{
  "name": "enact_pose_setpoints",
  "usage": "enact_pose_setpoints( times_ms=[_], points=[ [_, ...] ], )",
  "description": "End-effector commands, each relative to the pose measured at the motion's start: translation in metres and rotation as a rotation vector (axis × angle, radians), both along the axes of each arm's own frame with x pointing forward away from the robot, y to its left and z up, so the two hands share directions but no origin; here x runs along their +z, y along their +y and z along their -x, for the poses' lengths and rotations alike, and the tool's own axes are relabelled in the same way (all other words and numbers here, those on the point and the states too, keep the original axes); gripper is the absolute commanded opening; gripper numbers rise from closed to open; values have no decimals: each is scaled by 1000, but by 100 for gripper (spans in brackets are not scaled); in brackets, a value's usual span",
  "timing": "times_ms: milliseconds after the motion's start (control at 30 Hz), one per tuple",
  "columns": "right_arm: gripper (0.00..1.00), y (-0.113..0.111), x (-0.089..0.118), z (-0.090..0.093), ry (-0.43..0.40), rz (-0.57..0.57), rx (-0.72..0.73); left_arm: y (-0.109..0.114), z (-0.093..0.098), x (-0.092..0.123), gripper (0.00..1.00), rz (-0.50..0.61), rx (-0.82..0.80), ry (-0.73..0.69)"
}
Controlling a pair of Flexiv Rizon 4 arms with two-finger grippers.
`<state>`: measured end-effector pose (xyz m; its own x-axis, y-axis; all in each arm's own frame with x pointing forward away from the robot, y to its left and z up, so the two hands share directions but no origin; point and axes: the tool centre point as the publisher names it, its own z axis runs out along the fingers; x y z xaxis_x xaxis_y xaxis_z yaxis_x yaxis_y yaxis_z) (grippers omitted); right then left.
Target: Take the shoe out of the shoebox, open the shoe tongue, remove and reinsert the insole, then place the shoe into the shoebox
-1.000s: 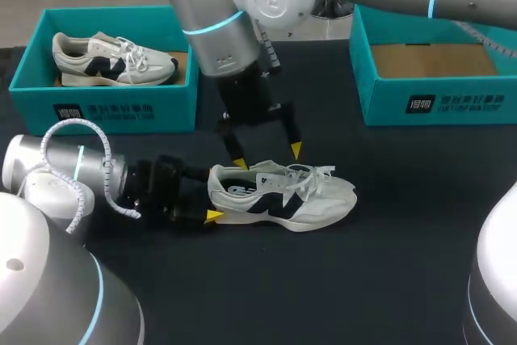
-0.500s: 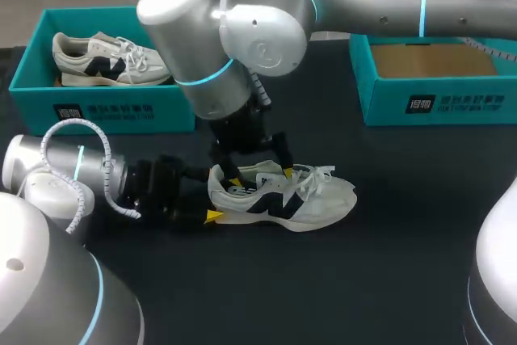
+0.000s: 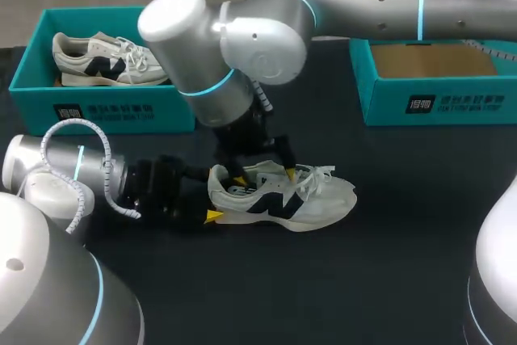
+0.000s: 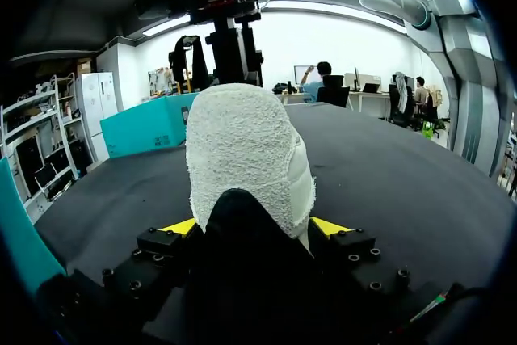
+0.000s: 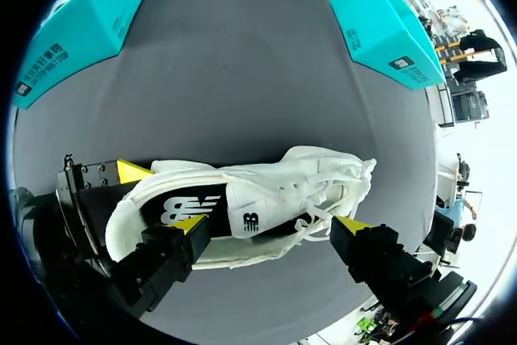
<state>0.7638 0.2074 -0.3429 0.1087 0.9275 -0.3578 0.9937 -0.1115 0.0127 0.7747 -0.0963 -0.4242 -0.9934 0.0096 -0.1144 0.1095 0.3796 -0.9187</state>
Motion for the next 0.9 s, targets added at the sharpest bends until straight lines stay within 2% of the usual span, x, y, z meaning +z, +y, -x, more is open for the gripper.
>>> enact_pose_setpoints(
  times_ms=[33, 500, 533, 567, 600, 900],
  points=[
    [100, 2, -9, -7, 7, 4, 11, -1, 0, -2, 0, -3, 0, 0],
    [100, -8, -25, -3, 14, 13, 18, -1, 0, -2, 0, -3, 0, 0],
    [96, -9, -26, -2, 14, 15, 7, -1, 0, -2, 0, -3, 0, 0],
    [44, -11, -27, -2, 10, 9, -5, -1, 0, -2, 0, -3, 0, 0],
    [0, -13, -27, -1, 9, 1, -12, -1, 0, -2, 0, -3, 0, 0],
    [0, -30, -10, 3, -24, 9, -64, -1, 0, -2, 0, -3, 0, 0]
  ],
)
